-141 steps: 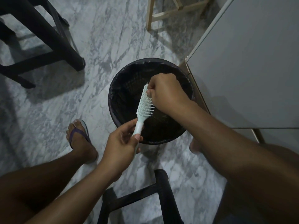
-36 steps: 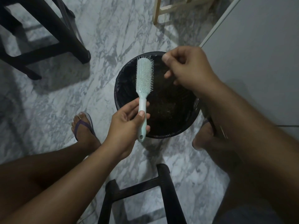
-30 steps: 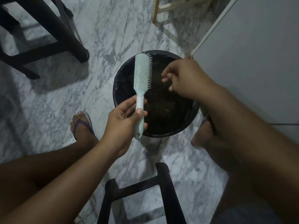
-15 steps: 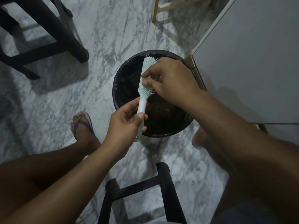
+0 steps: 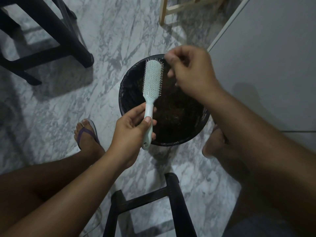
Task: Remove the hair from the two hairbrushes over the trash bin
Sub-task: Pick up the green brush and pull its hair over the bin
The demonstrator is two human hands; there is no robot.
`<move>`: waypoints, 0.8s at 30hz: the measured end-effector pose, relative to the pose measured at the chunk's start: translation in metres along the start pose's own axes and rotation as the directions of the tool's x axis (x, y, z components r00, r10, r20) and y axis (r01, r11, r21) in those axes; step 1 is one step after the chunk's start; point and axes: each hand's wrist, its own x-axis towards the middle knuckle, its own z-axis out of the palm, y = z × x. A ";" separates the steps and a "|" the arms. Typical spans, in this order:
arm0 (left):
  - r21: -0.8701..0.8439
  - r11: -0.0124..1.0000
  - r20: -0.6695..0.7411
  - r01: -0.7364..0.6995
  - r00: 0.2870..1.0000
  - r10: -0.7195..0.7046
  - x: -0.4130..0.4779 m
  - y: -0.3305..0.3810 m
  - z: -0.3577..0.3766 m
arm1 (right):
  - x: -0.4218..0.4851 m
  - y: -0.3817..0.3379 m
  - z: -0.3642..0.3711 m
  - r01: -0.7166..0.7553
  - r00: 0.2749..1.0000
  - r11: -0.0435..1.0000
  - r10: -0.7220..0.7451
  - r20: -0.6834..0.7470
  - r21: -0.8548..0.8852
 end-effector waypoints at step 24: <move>-0.191 0.980 0.006 -0.057 0.998 0.059 0.004 0.023 -0.002 | -0.002 0.038 -0.001 -0.019 0.729 0.763 0.453 0.513 -0.646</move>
